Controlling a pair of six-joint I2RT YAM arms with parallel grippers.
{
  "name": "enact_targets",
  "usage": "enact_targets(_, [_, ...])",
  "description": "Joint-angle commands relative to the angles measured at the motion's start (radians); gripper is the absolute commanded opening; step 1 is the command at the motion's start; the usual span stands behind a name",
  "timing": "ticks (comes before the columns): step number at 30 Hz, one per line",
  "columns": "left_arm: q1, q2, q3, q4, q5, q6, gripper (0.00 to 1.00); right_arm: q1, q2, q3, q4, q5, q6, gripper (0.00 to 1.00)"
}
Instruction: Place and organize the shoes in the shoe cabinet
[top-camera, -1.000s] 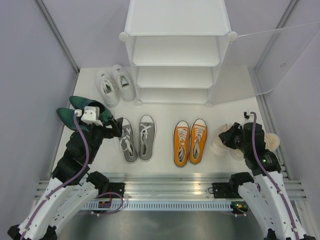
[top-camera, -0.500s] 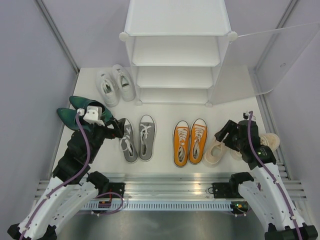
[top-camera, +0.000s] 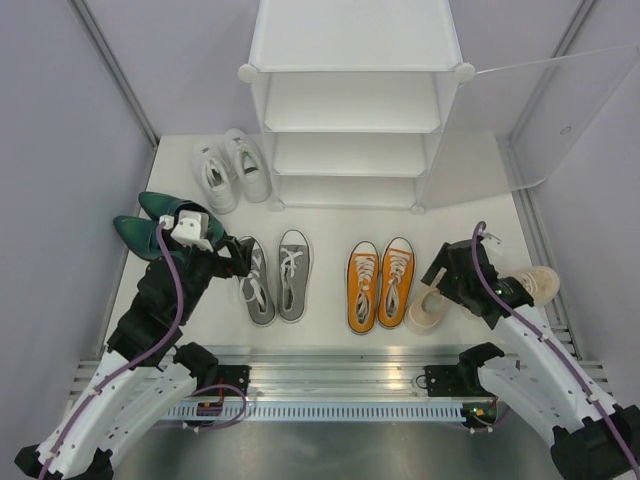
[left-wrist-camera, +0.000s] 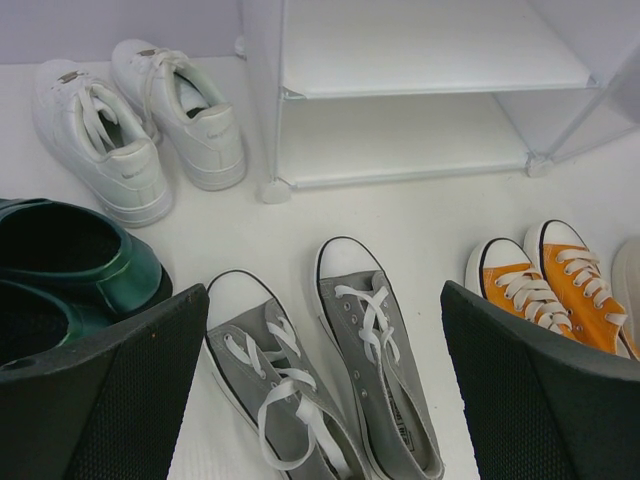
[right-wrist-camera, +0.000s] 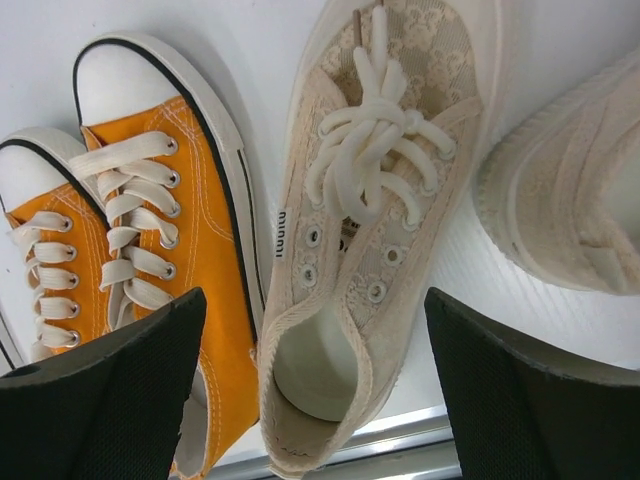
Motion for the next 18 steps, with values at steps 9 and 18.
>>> enact_targets(9, [-0.005, 0.016, 0.011, 0.027, 0.047, 0.039, 1.00, 0.159, 0.278, -0.066, 0.113, 0.199, 0.152, 0.96])
enact_targets(18, [-0.007, 0.019, 0.013, 0.027, 0.059, 0.039, 1.00, 0.164, 0.278, -0.151, 0.201, 0.201, 0.171, 0.95])
